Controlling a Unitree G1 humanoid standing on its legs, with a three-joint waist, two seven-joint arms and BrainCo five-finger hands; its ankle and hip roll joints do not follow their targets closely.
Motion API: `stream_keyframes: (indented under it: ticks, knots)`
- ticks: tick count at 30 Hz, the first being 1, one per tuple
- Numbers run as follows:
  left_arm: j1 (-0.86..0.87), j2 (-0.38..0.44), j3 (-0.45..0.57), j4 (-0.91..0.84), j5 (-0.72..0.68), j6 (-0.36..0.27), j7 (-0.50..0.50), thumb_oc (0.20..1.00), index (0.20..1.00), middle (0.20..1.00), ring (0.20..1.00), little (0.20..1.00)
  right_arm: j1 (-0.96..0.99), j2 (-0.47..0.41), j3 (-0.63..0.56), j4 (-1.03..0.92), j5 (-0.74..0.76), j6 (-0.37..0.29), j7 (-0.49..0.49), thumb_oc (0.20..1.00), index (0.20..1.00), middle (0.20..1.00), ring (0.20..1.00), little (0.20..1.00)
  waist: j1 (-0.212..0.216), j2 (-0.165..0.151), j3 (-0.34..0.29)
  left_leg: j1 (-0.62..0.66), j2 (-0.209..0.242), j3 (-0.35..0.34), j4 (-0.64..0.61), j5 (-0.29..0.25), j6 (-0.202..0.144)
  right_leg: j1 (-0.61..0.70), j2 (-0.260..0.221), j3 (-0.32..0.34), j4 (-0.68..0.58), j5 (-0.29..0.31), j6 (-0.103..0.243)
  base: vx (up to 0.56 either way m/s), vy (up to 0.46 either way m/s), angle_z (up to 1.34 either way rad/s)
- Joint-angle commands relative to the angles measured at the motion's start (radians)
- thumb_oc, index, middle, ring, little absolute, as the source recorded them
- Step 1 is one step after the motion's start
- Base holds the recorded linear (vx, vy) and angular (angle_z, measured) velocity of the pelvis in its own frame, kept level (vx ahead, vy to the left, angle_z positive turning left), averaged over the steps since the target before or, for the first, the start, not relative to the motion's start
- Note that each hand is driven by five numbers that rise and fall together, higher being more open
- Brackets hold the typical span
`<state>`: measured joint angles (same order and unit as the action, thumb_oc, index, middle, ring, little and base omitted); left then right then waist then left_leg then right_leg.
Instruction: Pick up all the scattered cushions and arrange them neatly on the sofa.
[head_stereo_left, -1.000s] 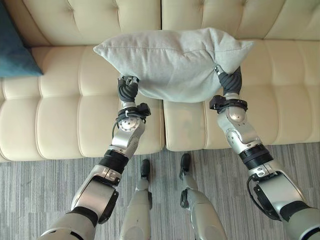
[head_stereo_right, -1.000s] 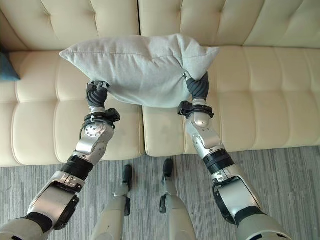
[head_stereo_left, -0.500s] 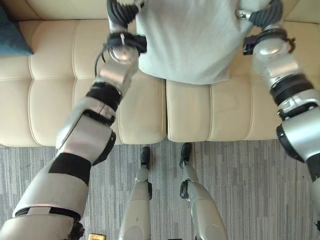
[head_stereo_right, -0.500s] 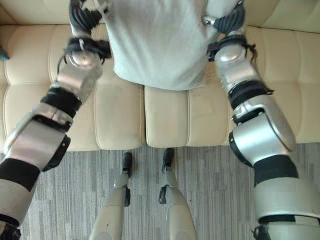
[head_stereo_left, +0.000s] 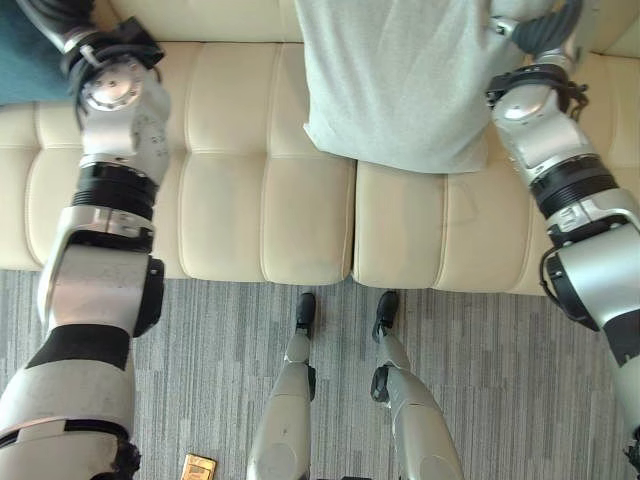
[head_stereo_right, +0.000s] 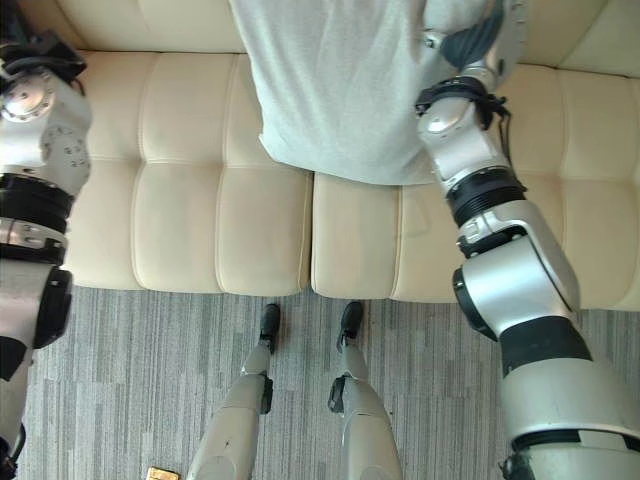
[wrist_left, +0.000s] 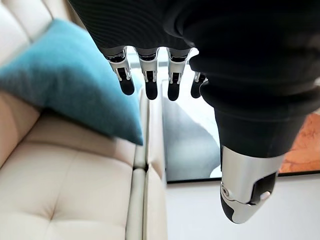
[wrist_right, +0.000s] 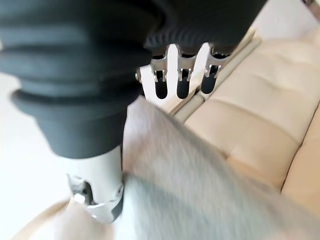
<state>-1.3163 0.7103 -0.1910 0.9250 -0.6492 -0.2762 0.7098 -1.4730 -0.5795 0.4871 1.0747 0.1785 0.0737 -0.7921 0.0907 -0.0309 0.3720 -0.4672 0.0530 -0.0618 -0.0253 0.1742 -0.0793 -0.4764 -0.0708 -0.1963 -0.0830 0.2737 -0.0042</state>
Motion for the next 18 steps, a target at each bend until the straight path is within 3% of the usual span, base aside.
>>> stream_keyframes:
  ticks: [1, 4, 7, 10, 12, 14, 18]
  knots:
    - [0.021, -0.077, -0.076, -0.023, -0.026, -0.050, -0.027, 1.000, 1.000, 1.000, 1.000, 1.000, 0.000, 0.060, 0.012, 0.037, 0.092, -0.075, -0.050, 1.000, 1.000, 1.000, 1.000, 1.000, -0.005, -0.014, -0.136, 0.072, -0.013, 0.017, -0.062, -0.058, -0.046, 0.164, -0.033, 0.024, 0.014, -0.238, 0.146, 0.01, -0.004, 0.25]
    - [0.141, -0.023, -0.063, -0.094, -0.091, -0.060, -0.125, 1.000, 1.000, 1.000, 1.000, 1.000, 0.096, 0.013, -0.066, -0.032, 0.205, -0.138, -0.035, 1.000, 1.000, 1.000, 1.000, 1.000, -0.004, -0.016, -0.140, 0.087, -0.009, 0.011, -0.062, -0.062, -0.048, 0.188, -0.032, 0.017, 0.008, -0.242, 0.144, 0.02, -0.012, 0.11]
    - [0.396, -0.017, 0.034, -0.230, -0.011, -0.037, -0.163, 1.000, 1.000, 1.000, 1.000, 1.000, 0.297, -0.011, -0.197, -0.200, 0.113, -0.134, -0.053, 1.000, 1.000, 1.000, 1.000, 1.000, -0.012, -0.010, -0.149, 0.121, -0.002, 0.023, -0.062, -0.077, -0.043, 0.214, -0.036, 0.018, 0.002, -0.248, 0.144, 0.04, 0.032, 0.05]
    - [0.699, -0.079, 0.147, -0.376, 0.063, -0.010, -0.203, 1.000, 1.000, 1.000, 1.000, 1.000, 0.588, 0.007, -0.317, -0.368, 0.010, -0.114, -0.014, 1.000, 1.000, 1.000, 1.000, 1.000, -0.024, -0.001, -0.169, 0.166, -0.003, 0.040, -0.062, -0.095, -0.032, 0.251, -0.042, 0.023, 0.000, -0.250, 0.143, 0.07, 0.071, -0.16]
    - [1.013, -0.167, 0.217, -0.479, 0.112, 0.037, -0.291, 1.000, 1.000, 1.000, 1.000, 1.000, 0.929, 0.102, -0.419, -0.545, 0.046, -0.166, 0.149, 1.000, 1.000, 1.000, 1.000, 1.000, -0.046, 0.010, -0.180, 0.212, -0.004, 0.058, -0.062, -0.109, -0.021, 0.287, -0.047, 0.028, 0.001, -0.249, 0.142, 0.07, 0.071, -0.09]
    - [1.127, -0.204, 0.233, -0.454, 0.145, 0.067, -0.338, 1.000, 1.000, 1.000, 1.000, 1.000, 1.061, 0.150, -0.453, -0.577, 0.065, -0.187, 0.231, 1.000, 1.000, 1.000, 1.000, 1.000, -0.059, 0.013, -0.194, 0.238, -0.003, 0.069, -0.062, -0.117, -0.017, 0.310, -0.050, 0.031, 0.001, -0.250, 0.144, 0.04, 0.059, -0.27]
    - [1.288, -0.256, 0.208, -0.240, 0.356, 0.138, -0.455, 1.000, 1.000, 1.000, 1.000, 1.000, 1.298, 0.213, -0.497, -0.462, 0.171, -0.219, 0.460, 1.000, 1.000, 1.000, 1.000, 1.000, -0.091, 0.026, -0.226, 0.316, 0.000, 0.091, -0.062, -0.135, -0.009, 0.369, -0.052, 0.043, 0.000, -0.252, 0.150, 0.00, 0.044, -0.24]
